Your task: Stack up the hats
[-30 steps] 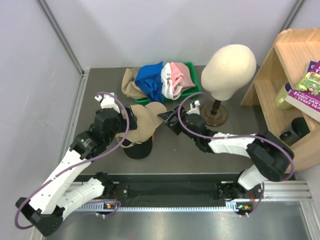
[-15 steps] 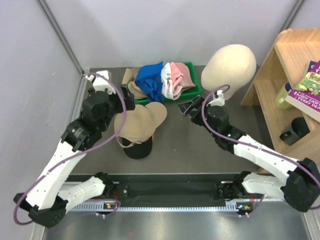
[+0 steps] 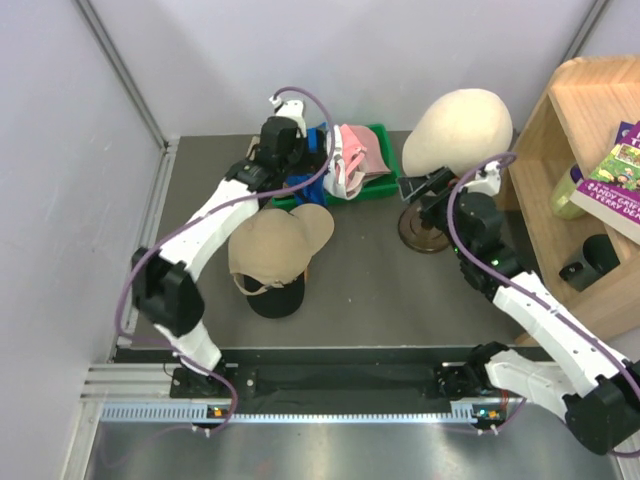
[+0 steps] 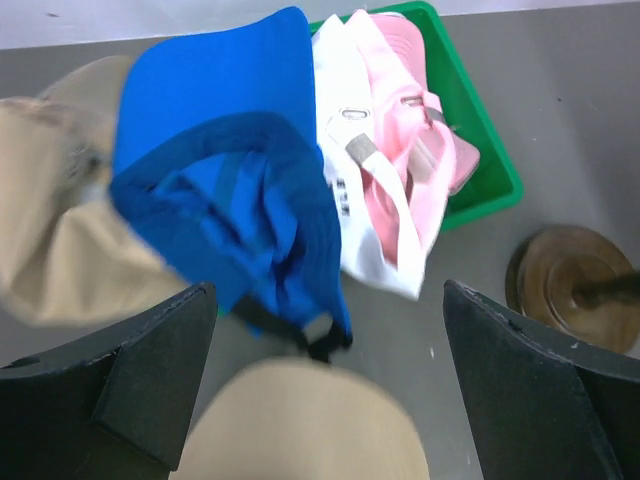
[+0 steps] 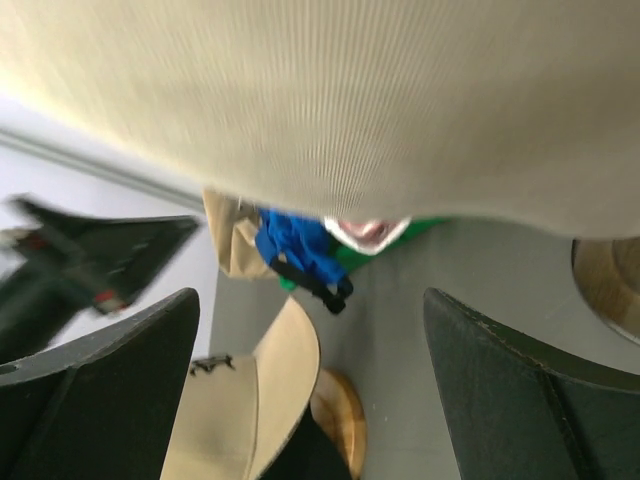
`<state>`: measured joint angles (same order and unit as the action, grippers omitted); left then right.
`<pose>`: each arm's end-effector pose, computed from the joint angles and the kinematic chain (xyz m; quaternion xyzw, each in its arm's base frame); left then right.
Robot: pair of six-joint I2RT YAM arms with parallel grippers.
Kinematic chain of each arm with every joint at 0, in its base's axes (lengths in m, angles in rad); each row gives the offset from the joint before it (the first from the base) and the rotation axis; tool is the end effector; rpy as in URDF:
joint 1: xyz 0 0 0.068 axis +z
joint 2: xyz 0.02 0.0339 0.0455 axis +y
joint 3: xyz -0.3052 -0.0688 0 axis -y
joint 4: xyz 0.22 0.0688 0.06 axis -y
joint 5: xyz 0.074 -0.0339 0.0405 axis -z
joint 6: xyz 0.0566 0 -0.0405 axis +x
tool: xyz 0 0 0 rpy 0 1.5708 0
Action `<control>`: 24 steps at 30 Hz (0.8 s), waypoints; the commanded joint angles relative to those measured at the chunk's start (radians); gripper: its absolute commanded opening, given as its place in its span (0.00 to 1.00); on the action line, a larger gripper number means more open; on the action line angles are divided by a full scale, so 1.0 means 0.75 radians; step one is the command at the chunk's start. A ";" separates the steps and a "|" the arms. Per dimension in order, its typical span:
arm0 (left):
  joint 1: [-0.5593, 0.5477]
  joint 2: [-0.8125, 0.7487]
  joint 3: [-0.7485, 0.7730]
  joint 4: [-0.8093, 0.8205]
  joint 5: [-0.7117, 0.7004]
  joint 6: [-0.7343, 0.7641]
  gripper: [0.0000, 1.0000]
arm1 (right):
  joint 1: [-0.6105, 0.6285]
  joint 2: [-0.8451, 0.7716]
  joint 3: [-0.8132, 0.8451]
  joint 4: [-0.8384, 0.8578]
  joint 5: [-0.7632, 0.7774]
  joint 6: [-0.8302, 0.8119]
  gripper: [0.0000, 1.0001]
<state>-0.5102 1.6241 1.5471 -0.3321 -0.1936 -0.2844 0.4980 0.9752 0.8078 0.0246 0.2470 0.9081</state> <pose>0.3361 -0.1756 0.4096 0.0410 0.8328 -0.1368 0.5349 0.1852 0.0849 0.3703 0.2317 0.7179 0.3492 0.5560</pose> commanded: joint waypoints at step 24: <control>0.239 0.649 0.541 0.142 0.495 -0.159 0.81 | -0.235 0.172 0.150 0.055 -0.270 0.031 0.91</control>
<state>-0.3313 2.1193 1.9285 -0.3058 0.1440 -0.3931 0.3305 1.0889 0.8791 0.0433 0.0883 0.9215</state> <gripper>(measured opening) 0.819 0.917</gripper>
